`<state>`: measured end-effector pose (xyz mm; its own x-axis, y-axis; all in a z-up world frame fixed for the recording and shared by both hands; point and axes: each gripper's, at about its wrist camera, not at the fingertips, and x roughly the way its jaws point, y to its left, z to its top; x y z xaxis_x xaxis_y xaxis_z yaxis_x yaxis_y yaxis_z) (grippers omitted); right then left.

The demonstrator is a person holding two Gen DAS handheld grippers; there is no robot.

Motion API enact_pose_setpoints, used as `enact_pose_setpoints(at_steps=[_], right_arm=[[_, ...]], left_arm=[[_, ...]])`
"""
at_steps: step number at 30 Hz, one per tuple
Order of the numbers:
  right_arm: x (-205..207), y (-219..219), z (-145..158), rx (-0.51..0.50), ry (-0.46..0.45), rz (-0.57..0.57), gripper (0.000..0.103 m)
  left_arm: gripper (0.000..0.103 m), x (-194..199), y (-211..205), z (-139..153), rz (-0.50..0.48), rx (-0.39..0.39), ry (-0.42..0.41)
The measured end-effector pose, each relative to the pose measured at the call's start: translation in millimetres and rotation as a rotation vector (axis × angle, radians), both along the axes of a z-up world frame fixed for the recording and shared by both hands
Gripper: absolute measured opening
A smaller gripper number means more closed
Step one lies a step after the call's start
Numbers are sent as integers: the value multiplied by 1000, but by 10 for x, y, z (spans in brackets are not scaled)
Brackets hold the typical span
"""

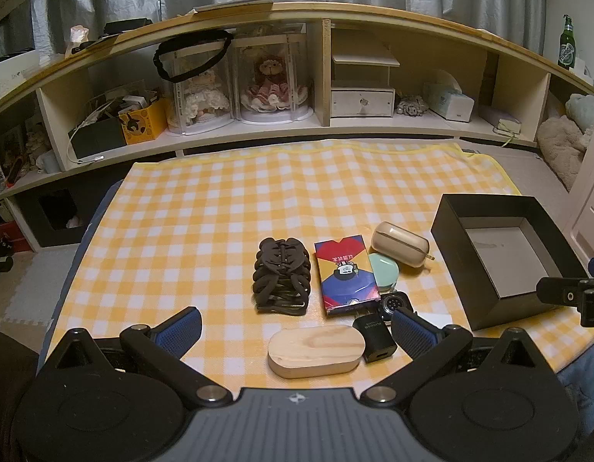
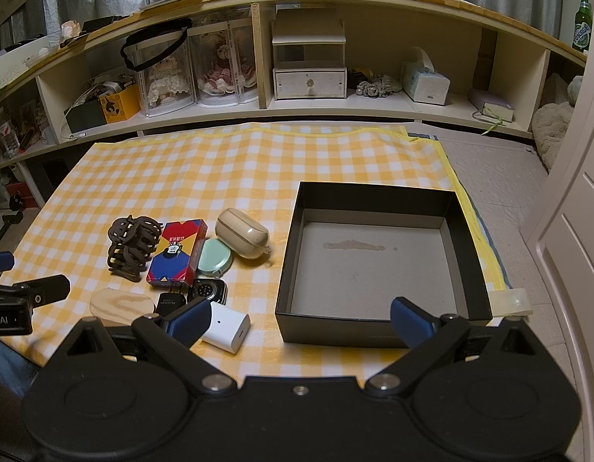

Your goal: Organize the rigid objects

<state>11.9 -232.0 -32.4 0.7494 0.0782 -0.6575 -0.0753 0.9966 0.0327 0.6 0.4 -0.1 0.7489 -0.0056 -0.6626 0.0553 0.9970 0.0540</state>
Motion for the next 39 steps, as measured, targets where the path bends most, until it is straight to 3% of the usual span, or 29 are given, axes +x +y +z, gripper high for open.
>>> enact_pose_setpoints(at_steps=[39], right_arm=[[4, -7, 0, -6, 1, 1, 101]], left_arm=[[103, 19, -163, -17, -1, -6, 3]])
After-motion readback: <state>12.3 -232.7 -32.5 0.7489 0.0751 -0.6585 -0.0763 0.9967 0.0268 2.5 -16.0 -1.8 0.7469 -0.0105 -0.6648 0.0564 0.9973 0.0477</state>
